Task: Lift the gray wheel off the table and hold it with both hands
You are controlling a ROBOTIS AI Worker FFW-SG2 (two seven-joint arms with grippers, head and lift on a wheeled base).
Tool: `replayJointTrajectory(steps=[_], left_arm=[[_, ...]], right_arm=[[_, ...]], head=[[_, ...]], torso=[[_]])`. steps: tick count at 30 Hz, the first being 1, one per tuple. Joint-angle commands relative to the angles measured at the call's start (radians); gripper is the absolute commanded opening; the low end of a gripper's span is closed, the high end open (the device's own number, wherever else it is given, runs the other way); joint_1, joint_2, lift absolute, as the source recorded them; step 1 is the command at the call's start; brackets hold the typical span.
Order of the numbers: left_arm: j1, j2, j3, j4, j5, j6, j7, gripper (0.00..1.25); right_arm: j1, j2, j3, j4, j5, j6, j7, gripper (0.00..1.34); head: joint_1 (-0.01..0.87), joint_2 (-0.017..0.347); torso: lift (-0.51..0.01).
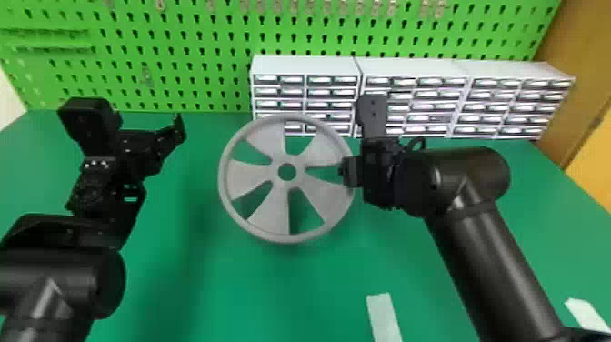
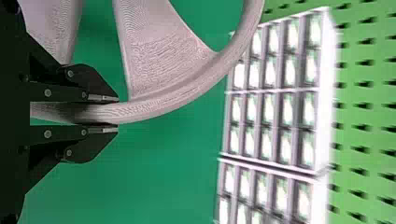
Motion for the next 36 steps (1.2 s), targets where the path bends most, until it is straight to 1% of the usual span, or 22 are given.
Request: replayJointTrajectory(steps=[1, 4, 6, 13, 19, 27, 31, 36], left_arm=[[0.002, 0.000, 0.001, -0.003, 0.000, 0.003, 0.001, 1.08], [0.002, 0.000, 0.001, -0.005, 0.000, 0.003, 0.001, 1.08], [0.003, 0.000, 0.001, -0.005, 0.000, 0.004, 0.001, 1.08], [0.005, 0.000, -0.001, -0.007, 0.003, 0.007, 0.001, 1.08], [0.007, 0.000, -0.002, -0.008, 0.011, 0.009, 0.007, 1.08], [0.008, -0.002, -0.021, -0.010, 0.025, 0.009, 0.025, 1.08], [0.010, -0.002, -0.027, -0.010, 0.029, 0.010, 0.028, 1.08], [0.011, -0.002, -0.038, -0.010, 0.045, 0.012, 0.039, 1.08]], right_arm=[[0.039, 0.004, -0.004, -0.062, 0.080, -0.099, 0.013, 0.24], [0.064, 0.006, -0.007, -0.086, 0.115, -0.168, 0.023, 0.24], [0.075, 0.006, -0.009, -0.096, 0.137, -0.213, 0.044, 0.24], [0.107, -0.003, -0.004, -0.125, 0.191, -0.348, 0.072, 0.24], [0.136, -0.012, 0.011, -0.139, 0.244, -0.501, 0.092, 0.24], [0.179, -0.025, 0.040, -0.140, 0.296, -0.710, 0.093, 0.24], [0.193, -0.029, 0.045, -0.137, 0.312, -0.766, 0.093, 0.24], [0.203, -0.031, 0.050, -0.112, 0.322, -0.868, 0.093, 0.24]], head=[[0.711, 0.015], [0.711, 0.015], [0.711, 0.015], [0.711, 0.015], [0.711, 0.015], [0.711, 0.015], [0.711, 0.015], [0.711, 0.015]], torso=[[-0.098], [-0.098], [-0.098], [-0.098], [-0.098], [-0.098], [-0.098], [-0.098]])
